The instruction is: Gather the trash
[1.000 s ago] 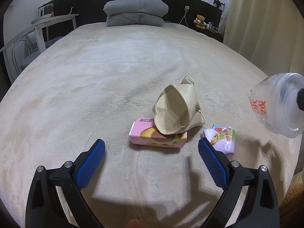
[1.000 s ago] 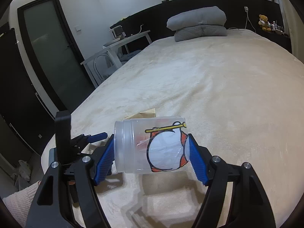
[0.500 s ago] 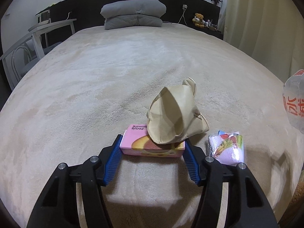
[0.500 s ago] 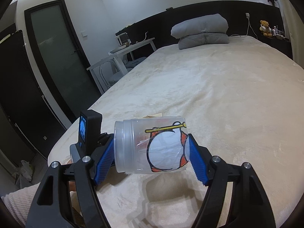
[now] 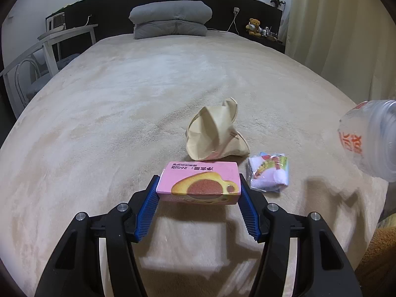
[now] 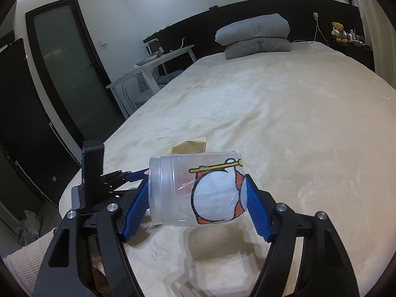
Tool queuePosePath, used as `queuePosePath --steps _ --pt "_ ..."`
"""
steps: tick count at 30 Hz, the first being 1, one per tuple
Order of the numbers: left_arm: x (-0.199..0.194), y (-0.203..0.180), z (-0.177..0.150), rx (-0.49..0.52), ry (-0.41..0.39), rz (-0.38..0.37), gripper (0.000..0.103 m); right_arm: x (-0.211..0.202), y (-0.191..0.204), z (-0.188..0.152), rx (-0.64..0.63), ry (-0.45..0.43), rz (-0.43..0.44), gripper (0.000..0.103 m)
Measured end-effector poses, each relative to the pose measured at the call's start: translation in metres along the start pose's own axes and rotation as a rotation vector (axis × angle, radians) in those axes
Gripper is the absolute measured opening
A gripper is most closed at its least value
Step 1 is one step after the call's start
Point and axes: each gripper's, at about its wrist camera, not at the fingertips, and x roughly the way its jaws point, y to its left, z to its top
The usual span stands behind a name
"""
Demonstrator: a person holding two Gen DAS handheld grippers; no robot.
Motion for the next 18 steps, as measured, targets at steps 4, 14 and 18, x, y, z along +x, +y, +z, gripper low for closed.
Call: queuePosePath --steps 4,14,18 --pt "-0.032 -0.011 -0.009 -0.005 -0.039 -0.03 0.059 -0.006 -0.003 -0.007 0.007 -0.005 -0.024 0.072" --pt "-0.094 -0.02 -0.024 -0.036 -0.123 -0.071 0.059 -0.031 -0.01 -0.036 0.062 -0.012 -0.043 0.072" --pt "-0.126 -0.02 -0.037 -0.081 -0.182 -0.102 0.059 -0.045 -0.004 -0.045 0.07 -0.028 -0.028 0.072"
